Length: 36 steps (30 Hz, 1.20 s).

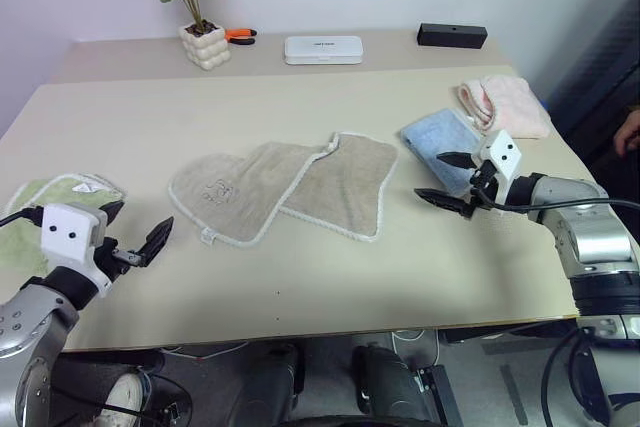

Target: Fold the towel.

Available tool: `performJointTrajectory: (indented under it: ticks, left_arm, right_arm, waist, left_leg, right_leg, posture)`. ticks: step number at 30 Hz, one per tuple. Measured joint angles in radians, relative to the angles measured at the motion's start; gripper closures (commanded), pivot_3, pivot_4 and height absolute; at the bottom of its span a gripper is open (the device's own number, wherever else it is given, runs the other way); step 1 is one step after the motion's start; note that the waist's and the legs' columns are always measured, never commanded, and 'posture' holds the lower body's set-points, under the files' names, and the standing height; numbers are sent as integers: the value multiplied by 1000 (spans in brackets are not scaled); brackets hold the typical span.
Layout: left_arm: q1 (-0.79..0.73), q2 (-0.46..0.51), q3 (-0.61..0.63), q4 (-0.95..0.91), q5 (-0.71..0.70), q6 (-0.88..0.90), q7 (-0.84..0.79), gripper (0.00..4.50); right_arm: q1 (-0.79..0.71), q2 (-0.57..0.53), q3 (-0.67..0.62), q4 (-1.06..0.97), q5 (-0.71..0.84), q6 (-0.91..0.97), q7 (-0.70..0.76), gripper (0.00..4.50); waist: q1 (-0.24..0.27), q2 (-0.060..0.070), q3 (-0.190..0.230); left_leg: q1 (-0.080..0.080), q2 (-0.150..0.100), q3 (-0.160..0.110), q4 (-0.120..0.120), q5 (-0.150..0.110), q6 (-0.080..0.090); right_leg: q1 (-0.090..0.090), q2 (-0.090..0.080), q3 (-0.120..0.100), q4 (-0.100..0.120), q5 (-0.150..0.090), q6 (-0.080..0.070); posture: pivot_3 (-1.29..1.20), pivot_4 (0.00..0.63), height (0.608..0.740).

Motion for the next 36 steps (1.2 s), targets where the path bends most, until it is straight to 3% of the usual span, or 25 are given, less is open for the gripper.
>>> performJointTrajectory:
  ticks: [9, 14, 21, 28, 31, 36]
  left_arm:
    - [-7, 9, -68, -22, 7, 17, -5, 240]
    - [-4, 115, -271, -68, 87, 9, -105, 240]
    - [-186, 110, -489, 61, 242, -47, -108, 240]
    - [-300, 73, -553, 210, 303, -68, -110, 240]
    - [-319, 61, -555, 237, 304, -72, -114, 1096]
    - [-306, 60, -548, 257, 308, -99, -130, 3626]
  right_arm:
    - [9, 4, 0, -28, 0, 16, -12, 0]
    - [20, 42, 5, -34, 0, 14, -24, 0]
    - [79, 124, 43, -166, 8, 56, -82, 0]
    - [118, 132, 43, -302, 23, 136, -150, 0]
    - [124, 131, 39, -318, 36, 154, -166, 0]
    - [120, 130, 39, -331, 38, 162, -181, 0]
  waist:
    - [0, 0, 0]
    - [0, 0, 0]
    - [0, 1, 0]
    - [1, 0, 0]
    - [1, 0, 0]
    - [-3, 1, 0]
  left_leg:
    - [0, 0, 0, 0, 0, 0]
    - [0, 0, 0, 0, 0, 0]
    - [0, 0, 0, 0, 0, 0]
    - [0, 0, 0, 0, 0, 0]
    - [0, 0, 0, 0, 0, 0]
    - [0, 0, 0, 0, 0, 0]
  right_leg:
    - [0, 0, 0, 0, 0, 0]
    - [0, 0, 0, 0, 0, 0]
    - [-1, 0, 0, 0, 0, 1]
    - [-1, 0, 0, 1, 1, 2]
    - [0, 0, 0, 0, 2, 3]
    - [-1, 0, 0, 1, 2, 3]
  posture:
    - [0, 150, 740]
    - [0, 150, 740]
    - [0, 150, 740]
    - [0, 150, 740]
    - [0, 150, 740]
    - [0, 150, 740]
